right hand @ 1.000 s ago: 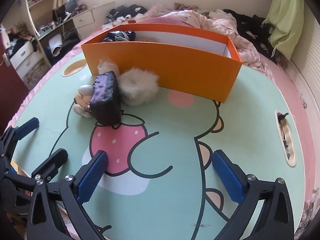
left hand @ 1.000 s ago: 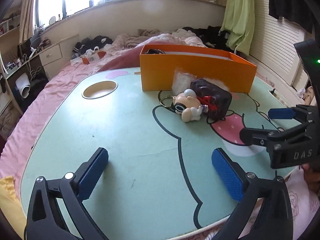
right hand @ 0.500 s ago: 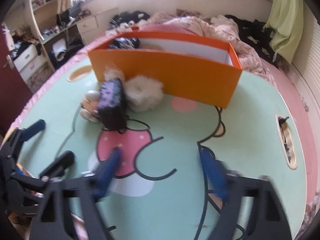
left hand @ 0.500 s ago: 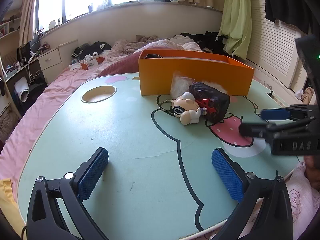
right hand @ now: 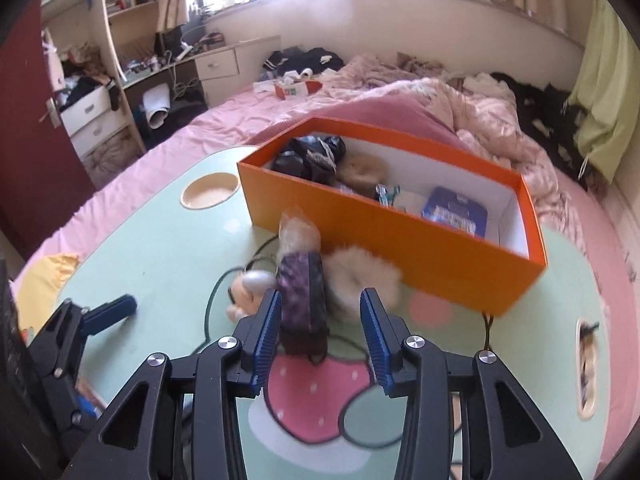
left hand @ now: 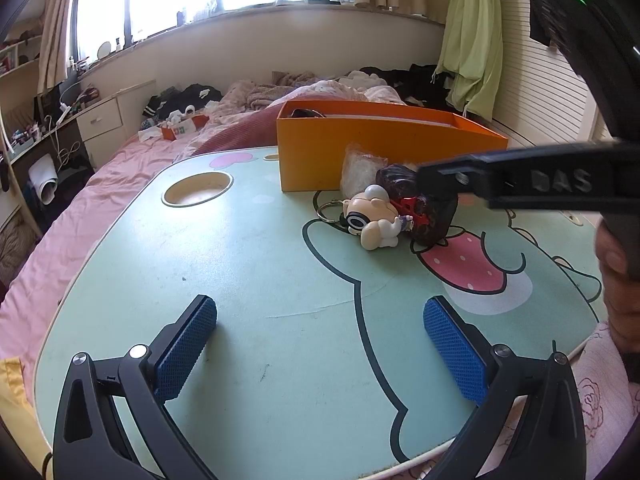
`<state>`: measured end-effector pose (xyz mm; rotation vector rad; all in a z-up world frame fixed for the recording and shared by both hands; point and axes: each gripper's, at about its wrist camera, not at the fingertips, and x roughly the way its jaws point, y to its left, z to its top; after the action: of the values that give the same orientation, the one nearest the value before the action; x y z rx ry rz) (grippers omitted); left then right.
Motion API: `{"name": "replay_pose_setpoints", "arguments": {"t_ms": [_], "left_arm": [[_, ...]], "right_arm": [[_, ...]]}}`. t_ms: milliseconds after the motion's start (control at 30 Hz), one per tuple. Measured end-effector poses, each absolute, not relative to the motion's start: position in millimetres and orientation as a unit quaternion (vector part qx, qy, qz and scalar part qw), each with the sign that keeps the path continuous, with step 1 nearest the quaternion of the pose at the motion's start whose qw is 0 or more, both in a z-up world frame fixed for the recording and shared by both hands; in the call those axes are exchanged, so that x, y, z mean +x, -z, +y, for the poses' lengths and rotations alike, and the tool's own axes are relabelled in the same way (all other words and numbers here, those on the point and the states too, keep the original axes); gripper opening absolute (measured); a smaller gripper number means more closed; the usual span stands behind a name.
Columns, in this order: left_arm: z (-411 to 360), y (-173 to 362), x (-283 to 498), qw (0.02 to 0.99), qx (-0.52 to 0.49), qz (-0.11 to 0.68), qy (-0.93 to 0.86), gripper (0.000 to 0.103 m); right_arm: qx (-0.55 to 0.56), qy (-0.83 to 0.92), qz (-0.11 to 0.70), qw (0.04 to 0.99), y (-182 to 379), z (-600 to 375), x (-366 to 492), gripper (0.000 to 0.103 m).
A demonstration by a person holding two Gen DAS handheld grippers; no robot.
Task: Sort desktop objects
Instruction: 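Reach the right gripper to the dark purple pouch and grasp it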
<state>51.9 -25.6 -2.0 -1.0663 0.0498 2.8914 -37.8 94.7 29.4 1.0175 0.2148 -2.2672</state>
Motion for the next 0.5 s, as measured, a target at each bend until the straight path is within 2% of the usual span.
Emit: {"name": "replay_pose_setpoints", "arguments": {"t_ms": [133,200,300,500], "left_arm": [[-25.7,2.1,52.1,0.03,-0.346,0.016,-0.938,0.103],[-25.5,2.1,52.3,0.03,-0.346,0.016,-0.938,0.103],[-25.4,2.1,52.4,0.03,-0.346,0.016,-0.938,0.103],[-25.0,1.9,52.5,0.03,-0.345,0.016,-0.938,0.103]], "right_arm": [[0.392,0.854,0.088,0.332,-29.9,80.6,-42.2,0.039],[0.404,0.848,0.106,0.328,-21.2,71.6,-44.4,0.027],[0.431,0.832,0.108,0.331,-3.7,67.1,-48.3,0.027],[0.419,0.831,0.058,0.362,-14.0,90.1,-36.2,0.027]]}}
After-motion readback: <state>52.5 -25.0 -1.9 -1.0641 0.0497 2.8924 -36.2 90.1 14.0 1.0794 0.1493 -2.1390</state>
